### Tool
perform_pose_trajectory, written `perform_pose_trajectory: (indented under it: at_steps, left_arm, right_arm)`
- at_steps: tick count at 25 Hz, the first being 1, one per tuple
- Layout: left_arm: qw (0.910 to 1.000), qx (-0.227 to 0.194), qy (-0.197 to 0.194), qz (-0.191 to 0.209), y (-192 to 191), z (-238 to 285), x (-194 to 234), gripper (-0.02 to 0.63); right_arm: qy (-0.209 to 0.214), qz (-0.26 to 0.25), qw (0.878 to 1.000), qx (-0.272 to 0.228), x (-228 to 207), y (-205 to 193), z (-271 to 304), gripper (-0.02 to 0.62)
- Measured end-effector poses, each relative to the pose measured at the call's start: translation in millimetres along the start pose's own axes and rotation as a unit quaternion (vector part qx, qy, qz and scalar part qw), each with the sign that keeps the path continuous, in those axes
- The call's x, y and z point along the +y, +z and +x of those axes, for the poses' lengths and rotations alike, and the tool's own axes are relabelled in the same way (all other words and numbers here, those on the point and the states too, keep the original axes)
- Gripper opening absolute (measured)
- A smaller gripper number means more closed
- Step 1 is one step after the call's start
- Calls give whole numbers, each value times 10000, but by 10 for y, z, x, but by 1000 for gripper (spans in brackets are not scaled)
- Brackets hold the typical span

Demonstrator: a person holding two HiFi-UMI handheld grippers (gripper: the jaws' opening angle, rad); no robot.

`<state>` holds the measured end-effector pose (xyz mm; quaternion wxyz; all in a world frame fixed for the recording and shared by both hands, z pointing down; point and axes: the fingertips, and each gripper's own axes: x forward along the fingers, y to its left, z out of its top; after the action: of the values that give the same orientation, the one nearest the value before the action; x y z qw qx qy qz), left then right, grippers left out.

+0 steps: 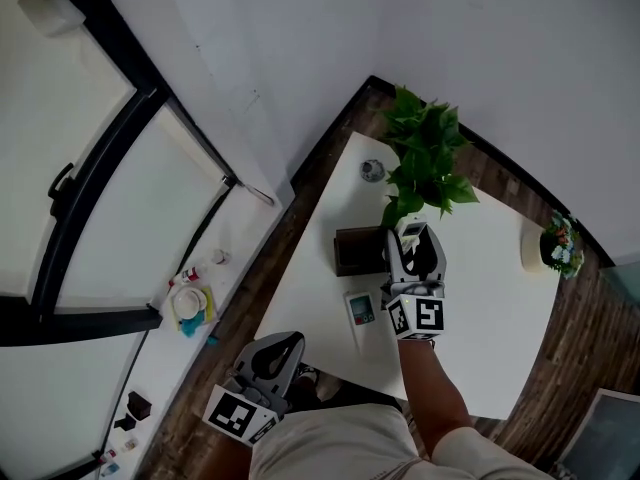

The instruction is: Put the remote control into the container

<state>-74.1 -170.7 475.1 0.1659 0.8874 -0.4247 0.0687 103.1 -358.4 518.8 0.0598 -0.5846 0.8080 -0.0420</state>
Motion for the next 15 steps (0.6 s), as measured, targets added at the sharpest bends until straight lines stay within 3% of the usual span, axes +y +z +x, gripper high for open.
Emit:
perform_pose_trajectory:
  at_steps: [8, 15]
  left_arm:
    - [9999, -21, -89, -62, -1, 36, 31, 9]
    - [9997, -60, -210, -50, 19, 74, -7, 9]
  right_arm:
    - [178, -781, 9968, -45, 150, -68, -10, 262]
    - [211, -936, 9953, 121, 168, -65, -58, 262]
